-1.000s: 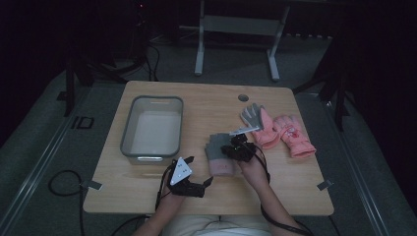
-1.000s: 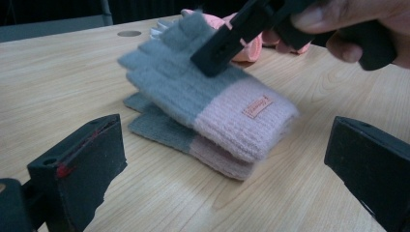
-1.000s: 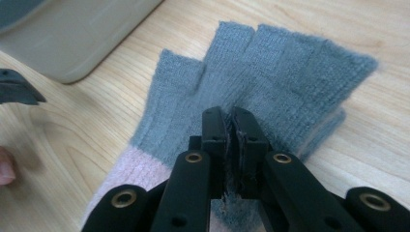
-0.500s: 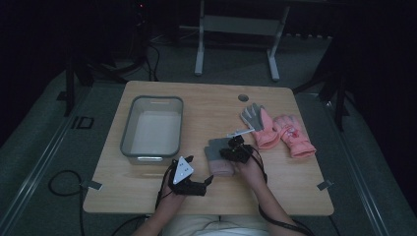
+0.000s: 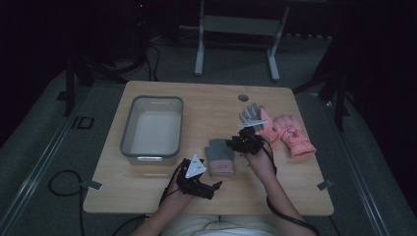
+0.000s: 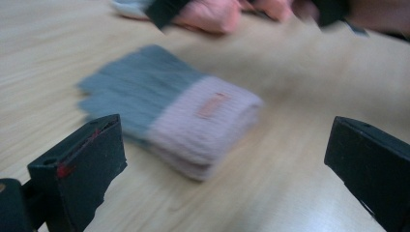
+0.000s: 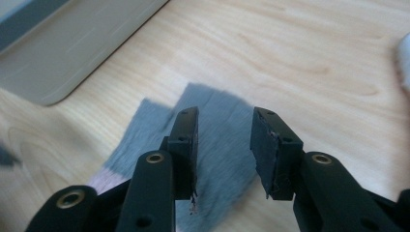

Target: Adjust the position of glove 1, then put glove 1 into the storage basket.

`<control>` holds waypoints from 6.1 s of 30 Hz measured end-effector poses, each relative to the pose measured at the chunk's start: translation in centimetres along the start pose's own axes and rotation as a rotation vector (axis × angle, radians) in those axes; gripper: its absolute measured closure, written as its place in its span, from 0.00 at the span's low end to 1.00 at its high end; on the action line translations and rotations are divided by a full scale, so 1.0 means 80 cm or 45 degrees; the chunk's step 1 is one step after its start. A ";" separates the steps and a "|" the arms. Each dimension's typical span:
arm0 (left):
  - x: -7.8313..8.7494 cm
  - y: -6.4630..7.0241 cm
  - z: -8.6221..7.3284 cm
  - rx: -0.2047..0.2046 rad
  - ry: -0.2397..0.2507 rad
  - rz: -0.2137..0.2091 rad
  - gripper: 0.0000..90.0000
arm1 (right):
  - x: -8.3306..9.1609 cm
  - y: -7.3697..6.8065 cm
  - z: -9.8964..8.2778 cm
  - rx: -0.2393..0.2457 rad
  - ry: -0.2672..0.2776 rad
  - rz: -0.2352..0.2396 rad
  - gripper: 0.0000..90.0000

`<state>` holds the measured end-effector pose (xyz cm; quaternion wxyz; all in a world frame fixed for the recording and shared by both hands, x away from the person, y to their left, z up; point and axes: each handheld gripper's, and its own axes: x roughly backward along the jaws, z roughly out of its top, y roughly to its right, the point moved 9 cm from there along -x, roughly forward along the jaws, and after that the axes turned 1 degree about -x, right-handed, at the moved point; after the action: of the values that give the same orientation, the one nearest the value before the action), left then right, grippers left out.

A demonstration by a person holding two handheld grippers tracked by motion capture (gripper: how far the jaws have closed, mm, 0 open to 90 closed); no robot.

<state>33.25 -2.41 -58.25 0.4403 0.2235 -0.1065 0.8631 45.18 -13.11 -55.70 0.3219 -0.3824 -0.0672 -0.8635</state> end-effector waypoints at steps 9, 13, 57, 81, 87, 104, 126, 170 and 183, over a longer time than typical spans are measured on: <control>-0.025 0.005 0.015 -0.308 -0.064 -0.128 0.17 | -0.007 0.021 0.018 -0.036 -0.003 -0.002 0.70; -0.036 -0.001 0.013 -0.424 -0.108 -0.095 0.27 | -0.021 0.029 0.017 -0.099 -0.030 0.006 0.68; -0.040 -0.028 0.011 -0.477 -0.314 -0.086 0.79 | -0.048 -0.006 0.009 -0.142 -0.134 0.217 0.82; 0.043 -0.065 0.112 -0.585 -0.331 -0.051 0.81 | 0.022 -0.038 0.110 -0.085 0.064 0.231 0.82; 0.063 -0.083 0.120 -0.575 -0.350 -0.050 0.81 | 0.019 -0.055 0.136 -0.056 0.081 0.238 0.82; 0.127 -0.146 0.095 -0.622 -0.399 0.067 0.81 | -0.025 -0.120 0.190 0.024 0.087 0.322 0.83; 0.171 -0.228 0.009 -0.641 -0.584 0.033 0.80 | -0.137 -0.194 0.200 0.005 0.012 0.361 0.82; 0.116 -0.232 0.031 -0.198 -0.555 -0.002 0.08 | -0.079 -0.110 0.151 0.049 0.093 0.316 0.66; 0.085 -0.178 0.077 -0.199 -0.445 -0.041 0.03 | -0.024 -0.055 0.131 0.066 0.151 0.223 0.69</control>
<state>43.03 8.48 -49.79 0.4448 0.3368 -0.2446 0.7930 49.94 -4.85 -49.13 0.4093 -0.3265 -0.0367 -0.8512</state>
